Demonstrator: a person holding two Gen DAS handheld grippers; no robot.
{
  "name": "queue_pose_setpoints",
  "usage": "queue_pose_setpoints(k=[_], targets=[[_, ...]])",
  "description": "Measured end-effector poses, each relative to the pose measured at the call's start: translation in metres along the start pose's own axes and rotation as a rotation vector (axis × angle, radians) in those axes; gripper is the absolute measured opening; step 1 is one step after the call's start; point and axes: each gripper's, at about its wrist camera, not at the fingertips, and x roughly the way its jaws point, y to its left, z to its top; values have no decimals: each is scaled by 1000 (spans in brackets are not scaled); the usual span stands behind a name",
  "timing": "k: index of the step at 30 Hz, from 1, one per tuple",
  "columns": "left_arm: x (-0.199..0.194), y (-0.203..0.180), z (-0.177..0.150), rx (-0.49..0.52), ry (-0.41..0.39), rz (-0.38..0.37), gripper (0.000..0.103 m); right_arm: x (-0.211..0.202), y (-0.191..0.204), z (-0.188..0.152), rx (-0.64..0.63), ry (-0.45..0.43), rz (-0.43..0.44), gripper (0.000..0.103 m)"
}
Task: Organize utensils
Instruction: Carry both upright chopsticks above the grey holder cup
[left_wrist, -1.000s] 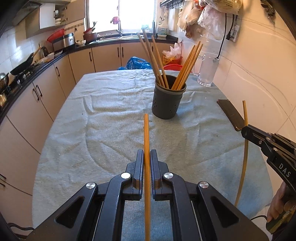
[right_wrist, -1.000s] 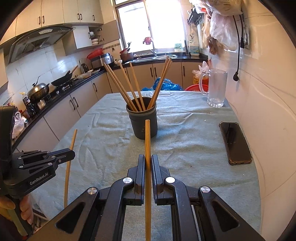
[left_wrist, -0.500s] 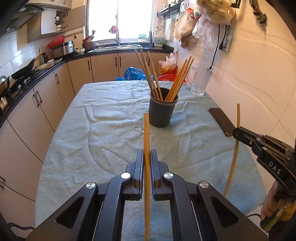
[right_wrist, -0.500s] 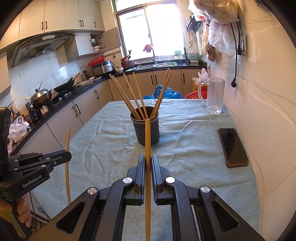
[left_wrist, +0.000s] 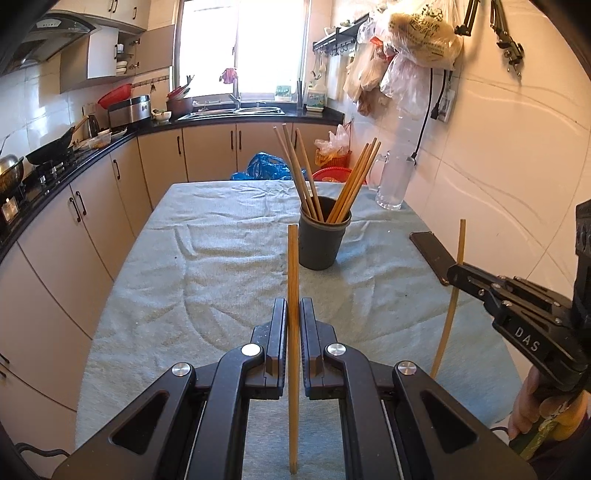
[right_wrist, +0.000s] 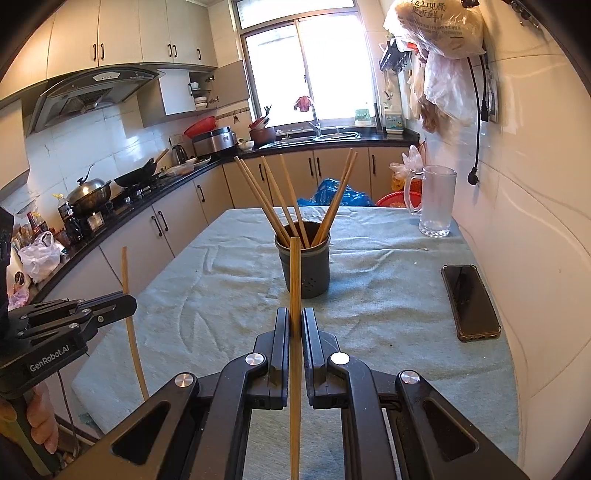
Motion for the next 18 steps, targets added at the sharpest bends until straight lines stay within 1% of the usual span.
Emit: queue_pose_setpoints(k=[8,14,18], targets=[[-10,5,-1,-30,-18,-27,6,2,-1,1,5,0,8,7],[-10,4,1,-34,-26,-24,6,4,-3,0,20,-4,18,7],[-8,4,1,-36,-18,-19,6,5,-6,0,30,-4,22,7]])
